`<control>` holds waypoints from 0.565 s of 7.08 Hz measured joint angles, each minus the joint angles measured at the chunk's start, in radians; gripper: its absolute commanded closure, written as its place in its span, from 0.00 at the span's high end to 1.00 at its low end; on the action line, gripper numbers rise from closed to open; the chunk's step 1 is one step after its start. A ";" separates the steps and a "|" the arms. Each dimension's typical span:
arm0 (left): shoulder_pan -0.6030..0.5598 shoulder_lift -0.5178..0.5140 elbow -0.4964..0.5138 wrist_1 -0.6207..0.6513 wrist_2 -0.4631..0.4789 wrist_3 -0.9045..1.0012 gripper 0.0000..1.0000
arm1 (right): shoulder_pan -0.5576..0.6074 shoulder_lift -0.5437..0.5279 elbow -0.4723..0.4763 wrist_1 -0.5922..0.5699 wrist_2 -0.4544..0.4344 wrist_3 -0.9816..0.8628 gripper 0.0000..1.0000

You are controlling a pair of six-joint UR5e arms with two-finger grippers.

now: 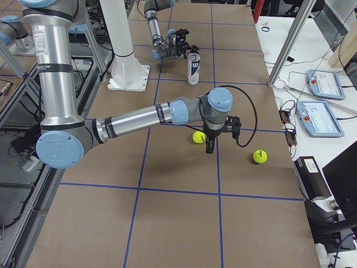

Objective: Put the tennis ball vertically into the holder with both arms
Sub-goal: 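Hold the upright can open end up with the left gripper, then move the right gripper toward the nearer yellow tennis ball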

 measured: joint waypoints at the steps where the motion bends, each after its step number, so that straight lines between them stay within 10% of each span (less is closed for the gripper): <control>1: 0.000 0.000 0.000 0.002 0.000 0.000 0.99 | -0.009 0.000 0.000 0.002 -0.001 -0.001 1.00; 4: 0.000 -0.001 0.001 0.009 0.000 0.001 0.99 | -0.061 -0.001 0.023 0.008 0.006 -0.001 1.00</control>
